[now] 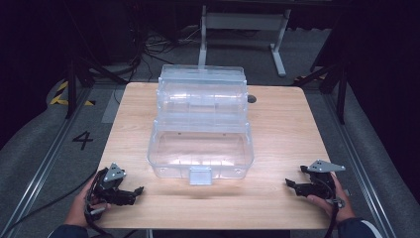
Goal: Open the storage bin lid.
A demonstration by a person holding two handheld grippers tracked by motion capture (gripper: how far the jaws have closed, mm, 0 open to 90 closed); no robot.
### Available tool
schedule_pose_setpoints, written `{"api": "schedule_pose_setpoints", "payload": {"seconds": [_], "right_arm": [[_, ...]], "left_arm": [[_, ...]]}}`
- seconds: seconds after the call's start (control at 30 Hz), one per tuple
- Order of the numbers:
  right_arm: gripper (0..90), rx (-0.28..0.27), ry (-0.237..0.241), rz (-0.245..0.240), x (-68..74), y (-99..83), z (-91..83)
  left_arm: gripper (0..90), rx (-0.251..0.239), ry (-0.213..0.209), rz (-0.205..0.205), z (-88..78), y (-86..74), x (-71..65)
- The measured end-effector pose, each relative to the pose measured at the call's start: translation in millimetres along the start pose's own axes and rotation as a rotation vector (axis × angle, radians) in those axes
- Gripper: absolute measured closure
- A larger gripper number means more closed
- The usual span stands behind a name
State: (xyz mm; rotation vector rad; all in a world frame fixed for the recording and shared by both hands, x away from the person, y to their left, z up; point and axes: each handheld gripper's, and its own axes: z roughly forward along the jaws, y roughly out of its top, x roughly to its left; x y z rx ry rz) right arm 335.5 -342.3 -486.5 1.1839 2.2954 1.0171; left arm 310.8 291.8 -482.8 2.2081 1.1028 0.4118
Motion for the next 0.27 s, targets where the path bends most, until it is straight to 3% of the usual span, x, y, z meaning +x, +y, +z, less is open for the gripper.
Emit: {"api": "schedule_pose_setpoints", "payload": {"seconds": [0.27], "right_arm": [[15.9, 0.001, -0.002, 0.001, -0.2, 0.0, 0.2]], "left_arm": [[0.0, 0.004, 0.002, -0.010, 0.7, 1.0, -0.7]]}}
